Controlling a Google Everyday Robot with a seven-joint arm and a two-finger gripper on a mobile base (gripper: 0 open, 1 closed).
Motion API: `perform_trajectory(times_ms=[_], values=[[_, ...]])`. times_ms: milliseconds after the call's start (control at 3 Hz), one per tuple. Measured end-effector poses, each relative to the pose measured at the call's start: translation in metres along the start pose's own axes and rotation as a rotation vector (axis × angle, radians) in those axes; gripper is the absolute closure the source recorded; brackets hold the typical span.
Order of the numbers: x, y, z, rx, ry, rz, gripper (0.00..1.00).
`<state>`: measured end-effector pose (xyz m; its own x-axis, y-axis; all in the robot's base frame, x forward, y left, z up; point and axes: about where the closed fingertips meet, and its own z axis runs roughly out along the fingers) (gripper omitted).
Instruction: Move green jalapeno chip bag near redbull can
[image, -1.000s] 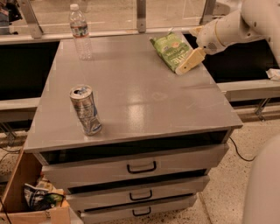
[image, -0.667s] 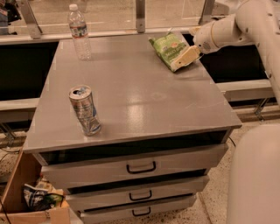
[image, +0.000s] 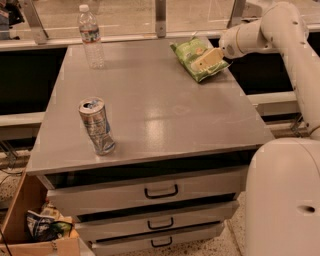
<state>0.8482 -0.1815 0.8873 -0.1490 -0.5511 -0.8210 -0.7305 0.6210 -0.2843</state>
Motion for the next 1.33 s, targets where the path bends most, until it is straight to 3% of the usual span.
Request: perform_trajectory(times_ms=[333, 667, 1000, 1333], values=[[0.006, -0.005, 0.014, 0.019, 0.042, 0.071, 0.0], [0.016, -0.004, 0.023, 0.016, 0.117, 0.141, 0.16], [0.027, 0.001, 0.02, -0.009, 0.174, 0.205, 0.39], [0.028, 0.009, 0.011, -0.049, 0.199, 0.217, 0.61]])
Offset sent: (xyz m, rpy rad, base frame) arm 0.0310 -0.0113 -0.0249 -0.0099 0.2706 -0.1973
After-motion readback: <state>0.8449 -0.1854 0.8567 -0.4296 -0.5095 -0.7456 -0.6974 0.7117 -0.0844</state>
